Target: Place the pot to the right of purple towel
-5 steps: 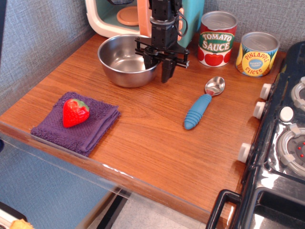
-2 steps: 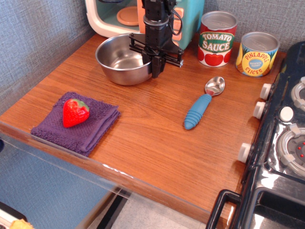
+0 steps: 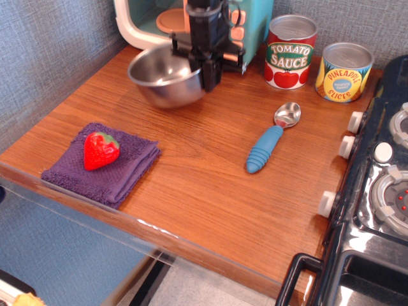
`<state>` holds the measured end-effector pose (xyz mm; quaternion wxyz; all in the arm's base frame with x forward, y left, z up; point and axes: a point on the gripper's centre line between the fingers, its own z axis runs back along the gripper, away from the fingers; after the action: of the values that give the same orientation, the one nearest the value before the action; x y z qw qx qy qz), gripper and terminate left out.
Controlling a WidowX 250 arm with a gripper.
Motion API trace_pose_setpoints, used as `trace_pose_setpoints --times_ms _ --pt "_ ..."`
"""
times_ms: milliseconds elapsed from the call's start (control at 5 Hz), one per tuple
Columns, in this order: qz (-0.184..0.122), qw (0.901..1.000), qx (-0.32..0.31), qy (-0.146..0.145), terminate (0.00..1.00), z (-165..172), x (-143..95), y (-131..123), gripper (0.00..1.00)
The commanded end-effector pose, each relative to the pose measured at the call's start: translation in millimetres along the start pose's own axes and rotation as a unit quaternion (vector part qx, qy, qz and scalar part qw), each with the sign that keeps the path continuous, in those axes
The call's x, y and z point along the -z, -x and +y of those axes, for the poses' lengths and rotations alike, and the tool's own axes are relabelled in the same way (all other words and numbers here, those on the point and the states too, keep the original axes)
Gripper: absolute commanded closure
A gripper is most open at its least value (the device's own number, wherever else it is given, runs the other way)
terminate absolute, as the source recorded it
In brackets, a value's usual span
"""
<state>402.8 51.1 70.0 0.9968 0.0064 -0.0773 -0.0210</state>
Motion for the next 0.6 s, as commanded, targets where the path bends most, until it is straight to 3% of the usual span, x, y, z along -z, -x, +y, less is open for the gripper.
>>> trace_pose_setpoints --times_ms 0,400 --pt "-0.042 0.9963 0.075 -0.001 0.00 -50 -66 52 1.00" --pt "0.015 0.9942 0.106 -0.008 0.00 -65 -42 136 1.00"
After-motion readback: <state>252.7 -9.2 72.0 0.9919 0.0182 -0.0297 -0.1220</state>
